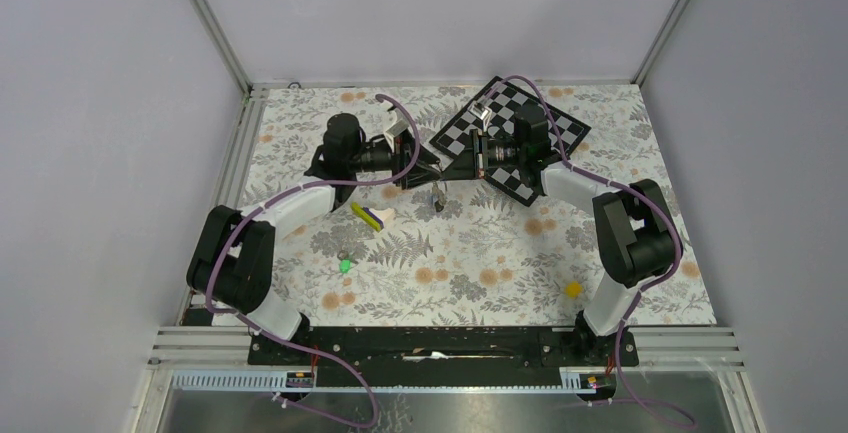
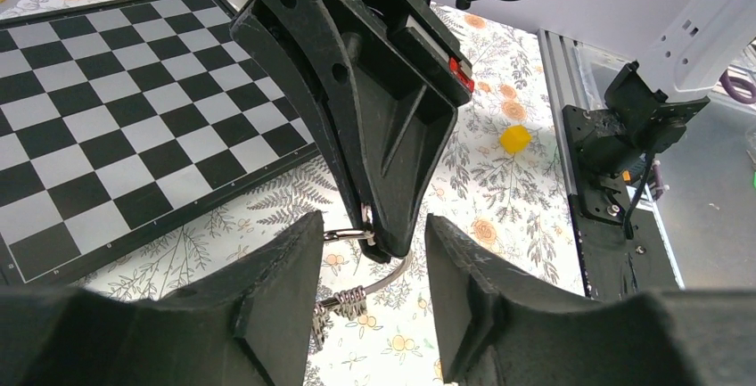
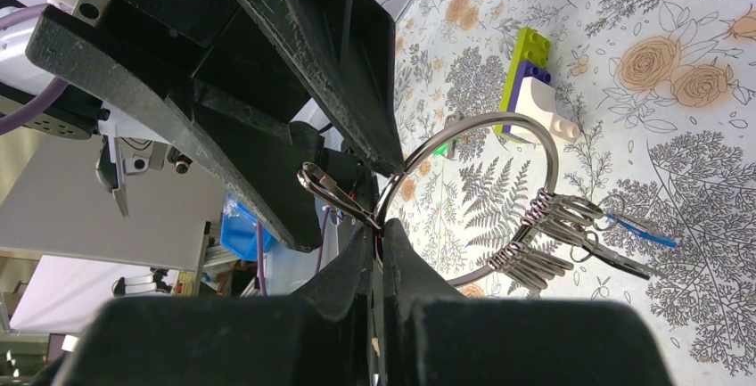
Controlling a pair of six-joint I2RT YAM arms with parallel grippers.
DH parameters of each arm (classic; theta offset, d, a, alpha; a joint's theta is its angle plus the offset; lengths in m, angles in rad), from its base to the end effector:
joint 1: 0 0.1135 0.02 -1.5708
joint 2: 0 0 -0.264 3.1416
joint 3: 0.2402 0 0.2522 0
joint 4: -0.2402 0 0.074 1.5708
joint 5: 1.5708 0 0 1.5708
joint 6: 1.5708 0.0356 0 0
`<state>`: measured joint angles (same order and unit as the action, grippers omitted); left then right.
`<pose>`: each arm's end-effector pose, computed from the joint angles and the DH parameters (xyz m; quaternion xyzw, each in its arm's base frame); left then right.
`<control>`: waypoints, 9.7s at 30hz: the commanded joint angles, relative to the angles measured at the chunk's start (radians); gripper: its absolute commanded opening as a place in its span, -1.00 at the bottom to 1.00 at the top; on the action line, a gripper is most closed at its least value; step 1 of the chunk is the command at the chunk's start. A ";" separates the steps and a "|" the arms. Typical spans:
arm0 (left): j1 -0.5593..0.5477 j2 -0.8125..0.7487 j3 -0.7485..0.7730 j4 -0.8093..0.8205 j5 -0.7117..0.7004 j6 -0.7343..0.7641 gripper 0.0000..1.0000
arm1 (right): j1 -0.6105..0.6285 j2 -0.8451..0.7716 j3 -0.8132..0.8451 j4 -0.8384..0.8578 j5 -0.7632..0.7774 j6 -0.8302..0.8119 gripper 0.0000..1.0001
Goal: Put the keys on the keyring
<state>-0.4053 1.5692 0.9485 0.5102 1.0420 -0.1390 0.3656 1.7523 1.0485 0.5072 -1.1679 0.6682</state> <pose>0.3051 -0.1643 0.2737 0.4148 0.5964 -0.5127 0.4575 0.3427 0.1663 0.2432 -0.2485 0.6903 0.6321 0.2494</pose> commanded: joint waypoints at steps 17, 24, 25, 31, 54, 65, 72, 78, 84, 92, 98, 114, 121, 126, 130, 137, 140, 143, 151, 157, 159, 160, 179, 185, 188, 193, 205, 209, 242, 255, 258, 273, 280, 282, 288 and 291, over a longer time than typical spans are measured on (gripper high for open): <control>-0.006 0.023 -0.013 0.141 -0.016 -0.030 -0.62 | -0.002 -0.007 0.012 0.053 -0.006 0.009 -1.00; -0.005 0.011 -0.012 0.087 -0.005 0.018 -0.54 | -0.003 -0.005 0.011 0.053 -0.006 0.008 -1.00; -0.006 0.008 -0.009 0.072 -0.006 0.031 -0.51 | -0.003 -0.004 0.011 0.053 -0.006 0.008 -1.00; -0.006 0.001 -0.002 0.024 -0.001 0.068 -0.51 | -0.004 0.000 0.016 0.053 -0.007 0.008 -1.00; -0.006 -0.005 0.013 -0.032 -0.018 0.086 -0.57 | -0.005 0.000 0.015 0.044 -0.007 -0.005 -1.00; -0.006 -0.011 0.031 -0.089 -0.044 0.076 -0.72 | -0.007 0.000 0.016 0.037 -0.006 -0.013 -1.00; -0.006 -0.008 0.050 -0.134 -0.057 0.066 -0.74 | -0.007 -0.001 0.015 0.033 -0.003 -0.017 -1.00; -0.006 -0.005 0.052 -0.126 -0.054 0.054 -0.62 | -0.007 -0.005 0.017 0.024 -0.001 -0.028 -1.00; -0.006 -0.003 0.061 -0.090 -0.049 0.020 -0.47 | -0.007 -0.009 0.016 -0.002 0.004 -0.054 -1.00; -0.006 -0.018 0.053 -0.042 -0.030 -0.014 -0.47 | -0.007 -0.007 0.016 -0.016 0.007 -0.070 -1.00; -0.006 -0.011 0.059 -0.036 -0.044 -0.014 -0.47 | -0.007 -0.004 0.017 -0.016 0.005 -0.065 -1.00; -0.013 0.026 0.055 -0.008 -0.021 -0.036 -0.53 | -0.007 -0.003 0.015 -0.016 0.005 -0.070 -1.00; -0.015 0.026 0.042 -0.016 -0.019 -0.018 -0.55 | -0.007 -0.003 0.016 -0.016 0.004 -0.069 -1.00; -0.018 0.029 0.041 -0.018 -0.019 -0.012 -0.59 | -0.007 -0.010 0.013 -0.016 0.005 -0.071 -1.00; -0.021 0.033 0.045 -0.018 -0.020 -0.007 -0.60 | -0.007 -0.013 0.011 -0.016 0.007 -0.069 -1.00; -0.024 0.035 0.046 -0.026 -0.020 0.005 -0.67 | -0.006 -0.014 0.010 -0.016 0.007 -0.070 -1.00; -0.025 0.037 0.044 -0.029 -0.019 0.010 -0.68 | -0.007 -0.013 0.011 -0.016 0.007 -0.069 -1.00; -0.026 0.037 0.045 -0.029 -0.018 0.013 -0.72 | -0.006 -0.010 0.013 -0.016 0.007 -0.069 -1.00; -0.027 0.030 0.042 -0.044 -0.016 0.033 -0.95 | -0.008 -0.010 0.011 -0.018 0.007 -0.070 -1.00; -0.027 0.012 0.053 -0.149 -0.003 0.166 -1.00 | -0.012 -0.011 0.011 -0.019 0.006 -0.074 -1.00; -0.027 0.007 0.069 -0.222 0.002 0.228 -1.00 | -0.015 -0.015 0.012 -0.030 0.006 -0.088 -0.97; -0.027 0.005 0.081 -0.264 0.007 0.277 -1.00 | -0.016 -0.019 0.015 -0.047 0.004 -0.108 -0.93; -0.046 0.003 0.239 -0.700 0.154 0.555 -1.00 | -0.026 -0.205 0.119 -0.501 0.025 -0.644 -0.17; -0.066 0.007 0.237 -0.701 0.166 0.526 -1.00 | 0.016 -0.187 0.170 -0.601 0.040 -0.712 -0.22; -0.069 0.011 0.241 -0.701 0.176 0.511 -1.00 | 0.041 -0.175 0.184 -0.646 0.064 -0.759 -0.26; -0.070 0.019 0.240 -0.702 0.168 0.499 -1.00 | 0.057 -0.163 0.192 -0.673 0.061 -0.785 -0.31; -0.070 0.028 0.245 -0.701 0.171 0.490 -1.00 | 0.081 -0.169 0.183 -0.709 0.119 -0.835 -0.38; -0.070 0.030 0.242 -0.701 0.169 0.489 -1.00 | 0.087 -0.165 0.189 -0.706 0.123 -0.828 -0.40; -0.072 0.057 0.242 -0.701 0.147 0.473 -0.94 | 0.111 -0.179 0.171 -0.682 0.180 -0.816 -1.00; -0.063 0.068 0.237 -0.701 0.148 0.472 -0.74 | 0.101 -0.179 0.165 -0.673 0.194 -0.809 -1.00; -0.061 0.071 0.239 -0.700 0.151 0.472 -0.74 | 0.096 -0.180 0.159 -0.665 0.194 -0.804 -1.00; -0.043 0.070 0.228 -0.701 0.150 0.480 -0.95 | 0.077 -0.178 0.154 -0.653 0.192 -0.790 -1.00; -0.003 0.076 0.225 -0.821 0.061 0.632 -0.75 | 0.054 -0.200 0.124 -0.702 0.289 -0.882 -0.85; 0.011 0.084 0.223 -0.860 0.009 0.664 -0.65 | 0.054 -0.206 0.112 -0.730 0.347 -0.928 -0.61; -0.005 0.088 0.161 -0.899 -0.179 0.785 -0.43 | 0.055 -0.212 0.039 -0.743 0.426 -1.005 -0.18; -0.050 0.088 0.138 -0.921 -0.257 0.852 -0.30 | 0.053 -0.221 0.011 -0.745 0.452 -1.027 -0.14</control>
<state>-0.4030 1.6577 1.1126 -0.3740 0.9180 0.5777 0.4225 1.5784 1.0897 -0.2234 -0.7784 -0.2886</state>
